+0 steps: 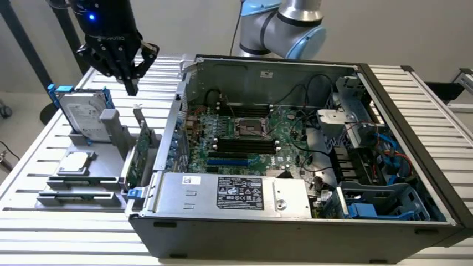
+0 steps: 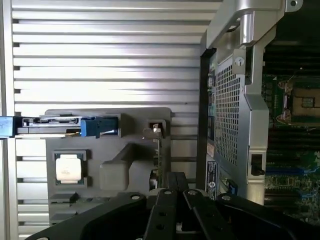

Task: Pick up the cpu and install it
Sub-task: 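Reach for the cpu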

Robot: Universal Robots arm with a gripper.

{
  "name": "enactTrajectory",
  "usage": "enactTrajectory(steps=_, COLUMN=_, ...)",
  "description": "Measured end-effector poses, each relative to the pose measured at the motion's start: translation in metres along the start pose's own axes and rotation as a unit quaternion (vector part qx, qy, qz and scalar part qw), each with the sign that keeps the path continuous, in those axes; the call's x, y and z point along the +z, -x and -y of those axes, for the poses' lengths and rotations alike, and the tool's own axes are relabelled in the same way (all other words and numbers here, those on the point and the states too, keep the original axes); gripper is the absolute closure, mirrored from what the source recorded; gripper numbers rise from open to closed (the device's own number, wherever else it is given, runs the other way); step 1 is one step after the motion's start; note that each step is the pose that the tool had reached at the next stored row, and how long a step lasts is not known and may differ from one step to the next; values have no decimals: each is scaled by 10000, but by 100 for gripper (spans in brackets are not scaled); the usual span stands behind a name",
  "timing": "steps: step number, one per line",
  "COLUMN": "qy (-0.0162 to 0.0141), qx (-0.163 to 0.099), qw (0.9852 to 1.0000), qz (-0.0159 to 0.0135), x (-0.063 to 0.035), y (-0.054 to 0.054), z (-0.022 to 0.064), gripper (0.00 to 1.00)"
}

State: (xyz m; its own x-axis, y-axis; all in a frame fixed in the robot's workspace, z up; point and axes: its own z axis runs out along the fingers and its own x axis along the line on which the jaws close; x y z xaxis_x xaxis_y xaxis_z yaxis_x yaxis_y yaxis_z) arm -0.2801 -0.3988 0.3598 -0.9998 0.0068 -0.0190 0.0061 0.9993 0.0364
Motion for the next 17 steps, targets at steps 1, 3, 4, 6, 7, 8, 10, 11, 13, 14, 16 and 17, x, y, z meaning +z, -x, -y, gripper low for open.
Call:
enactTrajectory(steps=1, qy=-2, qx=0, qw=10000, qz=0, x=12, y=-45, z=1, gripper=89)
enactTrajectory(steps=3, qy=-7, qx=0, qw=10000, qz=0, x=34, y=-136, z=2, gripper=89)
enactTrajectory(steps=4, qy=-9, qx=0, qw=10000, qz=0, x=45, y=-181, z=3, gripper=89)
enactTrajectory(steps=6, qy=-13, qx=0, qw=10000, qz=1, x=69, y=-275, z=4, gripper=89)
enactTrajectory(steps=7, qy=-16, qx=0, qw=10000, qz=1, x=80, y=-321, z=5, gripper=89)
enactTrajectory(steps=8, qy=-19, qx=0, qw=10000, qz=0, x=90, y=-366, z=6, gripper=89)
enactTrajectory(steps=10, qy=-24, qx=-1, qw=10000, qz=1, x=112, y=-456, z=7, gripper=89)
enactTrajectory(steps=11, qy=-27, qx=0, qw=10000, qz=0, x=122, y=-501, z=8, gripper=89)
enactTrajectory(steps=13, qy=-32, qx=0, qw=10000, qz=0, x=143, y=-592, z=9, gripper=89)
enactTrajectory(steps=14, qy=-35, qx=0, qw=10000, qz=1, x=154, y=-641, z=10, gripper=89)
enactTrajectory(steps=16, qy=-41, qx=-1, qw=10000, qz=0, x=175, y=-731, z=11, gripper=89)
enactTrajectory(steps=17, qy=-43, qx=-1, qw=10000, qz=0, x=185, y=-776, z=12, gripper=89)
